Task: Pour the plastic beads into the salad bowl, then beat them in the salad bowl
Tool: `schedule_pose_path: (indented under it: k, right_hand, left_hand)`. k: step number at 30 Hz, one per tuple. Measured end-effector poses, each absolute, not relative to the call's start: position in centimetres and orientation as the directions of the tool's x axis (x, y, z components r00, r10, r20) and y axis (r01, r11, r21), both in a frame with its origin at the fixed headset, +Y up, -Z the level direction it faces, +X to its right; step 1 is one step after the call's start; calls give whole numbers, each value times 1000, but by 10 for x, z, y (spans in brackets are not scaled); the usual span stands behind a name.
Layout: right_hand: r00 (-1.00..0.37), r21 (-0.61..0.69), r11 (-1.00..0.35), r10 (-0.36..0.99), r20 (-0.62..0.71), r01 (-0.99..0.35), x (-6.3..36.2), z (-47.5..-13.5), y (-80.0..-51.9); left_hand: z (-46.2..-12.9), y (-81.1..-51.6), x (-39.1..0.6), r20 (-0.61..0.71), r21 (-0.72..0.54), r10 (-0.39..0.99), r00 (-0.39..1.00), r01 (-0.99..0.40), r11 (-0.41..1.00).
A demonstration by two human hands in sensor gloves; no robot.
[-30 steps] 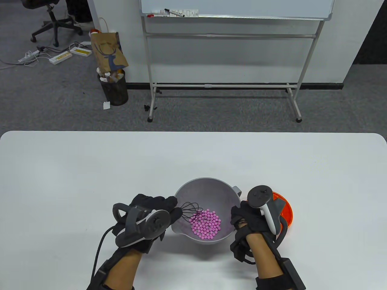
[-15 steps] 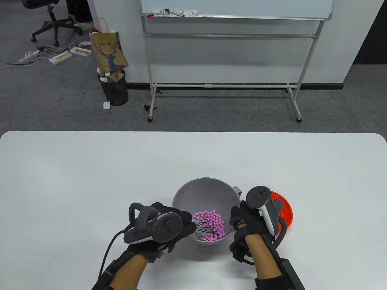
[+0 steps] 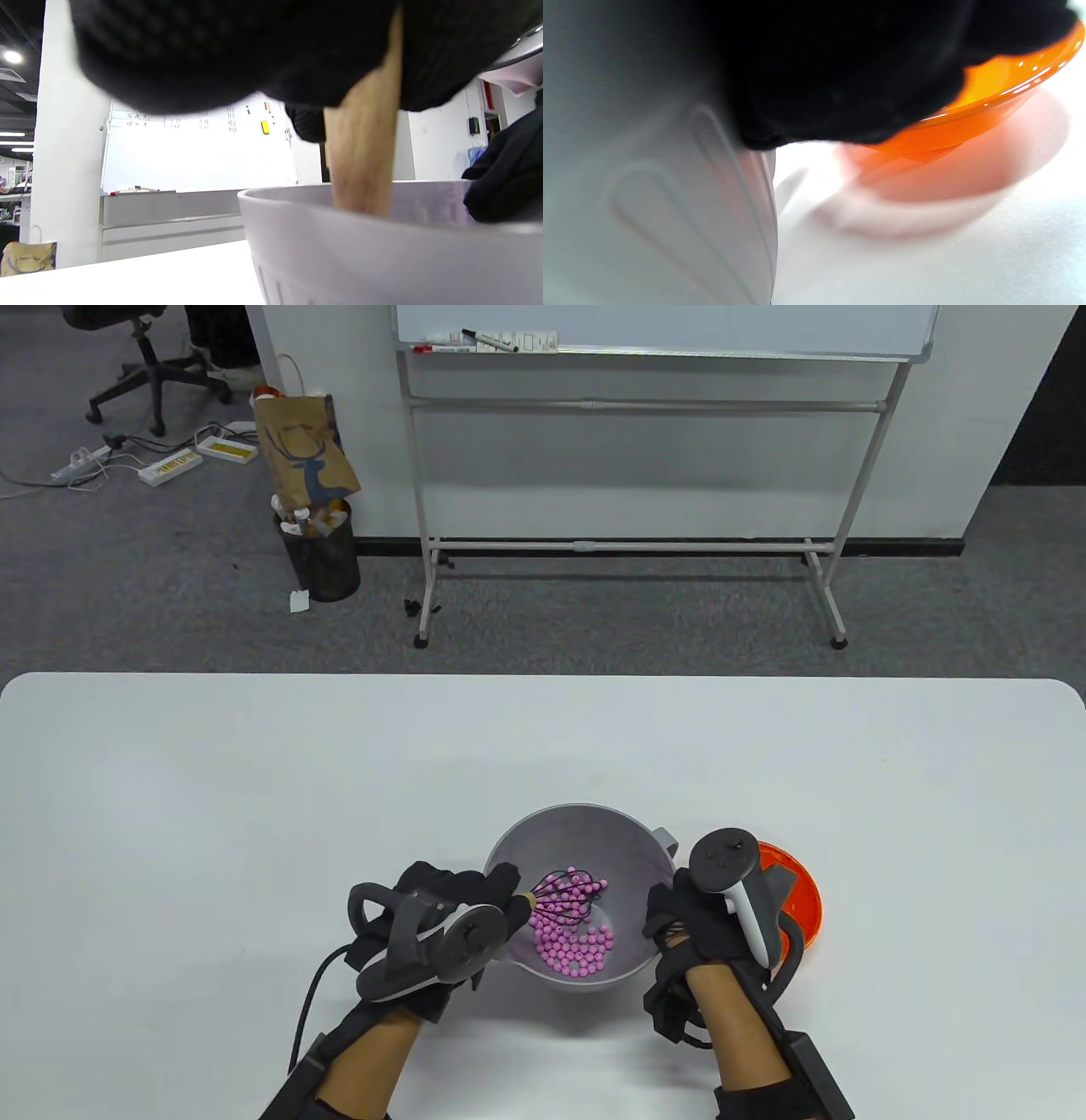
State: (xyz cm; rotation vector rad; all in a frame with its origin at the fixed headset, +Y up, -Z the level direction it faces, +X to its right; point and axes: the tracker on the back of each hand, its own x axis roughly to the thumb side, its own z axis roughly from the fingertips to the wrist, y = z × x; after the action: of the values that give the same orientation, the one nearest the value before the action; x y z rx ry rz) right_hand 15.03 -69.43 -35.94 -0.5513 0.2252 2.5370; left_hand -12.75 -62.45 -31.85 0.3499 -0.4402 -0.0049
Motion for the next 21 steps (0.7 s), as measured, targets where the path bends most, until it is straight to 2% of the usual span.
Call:
schedule_pose_path:
  k: [3,7,13,21]
  right_hand:
    - [-775,49,-844,467,-426,-535,150,-359,-695]
    - [-774,55,-842,466,-428,-537,150,-359,-695]
    - [-772,54,-840,469,-429,-540,151,-360,-695]
    - [-772,53,-841,468,-430,-539,151,-360,-695]
  left_hand:
    - [-313,-614,-124,409,306,-134,903,3,952]
    - [-306,-602,-119,440,232,-138,887,36,972]
    - [-307,-601,-120,536,68,66,842,-120,990]
    - [-314,-625,-115,527,160,86,845,-198,967]
